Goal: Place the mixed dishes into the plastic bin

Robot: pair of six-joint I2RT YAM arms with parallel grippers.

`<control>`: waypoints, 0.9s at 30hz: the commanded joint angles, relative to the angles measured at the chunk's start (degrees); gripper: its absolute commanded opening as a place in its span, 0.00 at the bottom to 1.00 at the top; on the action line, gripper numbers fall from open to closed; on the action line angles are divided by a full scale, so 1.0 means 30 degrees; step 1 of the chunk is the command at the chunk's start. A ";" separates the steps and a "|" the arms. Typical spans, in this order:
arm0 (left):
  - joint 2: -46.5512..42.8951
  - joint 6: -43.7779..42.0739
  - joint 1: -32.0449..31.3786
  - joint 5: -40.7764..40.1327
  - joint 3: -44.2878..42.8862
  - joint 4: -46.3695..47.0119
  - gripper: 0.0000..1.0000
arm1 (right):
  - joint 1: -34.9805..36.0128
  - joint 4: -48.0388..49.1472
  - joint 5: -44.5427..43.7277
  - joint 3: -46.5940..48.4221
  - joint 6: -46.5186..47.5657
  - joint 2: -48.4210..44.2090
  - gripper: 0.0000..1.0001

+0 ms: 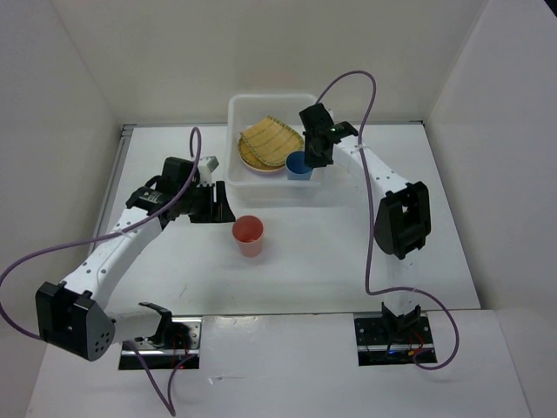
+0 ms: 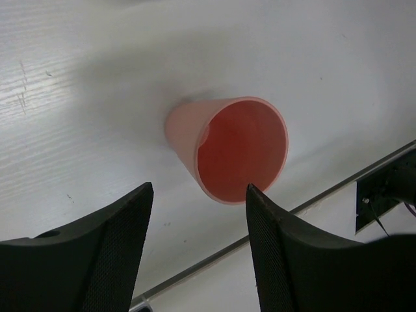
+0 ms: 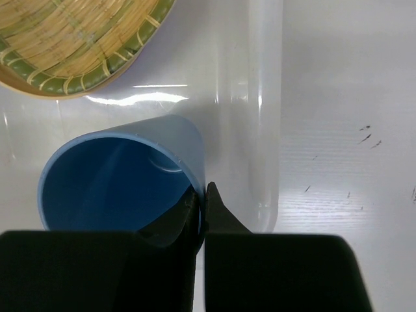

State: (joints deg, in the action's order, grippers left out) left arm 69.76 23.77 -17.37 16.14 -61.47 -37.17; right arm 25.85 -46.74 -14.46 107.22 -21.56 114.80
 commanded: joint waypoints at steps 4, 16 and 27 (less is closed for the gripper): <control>0.0945 -0.0628 -0.0833 -0.0078 0.0100 0.0612 0.63 | 0.0115 0.1020 -0.0220 0.0032 -0.0078 0.0812 0.03; 0.2176 -0.0628 -0.1829 -0.1219 -0.0425 0.0612 0.63 | 0.0115 0.1196 -0.0395 0.0586 -0.0078 0.1224 0.23; 0.2939 -0.0628 -0.2180 -0.2361 -0.0427 0.0436 0.58 | 0.0289 0.0668 -0.0220 0.1846 0.0097 0.0494 0.62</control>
State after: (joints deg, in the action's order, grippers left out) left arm 77.87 23.68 -23.44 10.59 -61.49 -36.42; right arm 25.87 -45.69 -14.50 108.88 -21.89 118.15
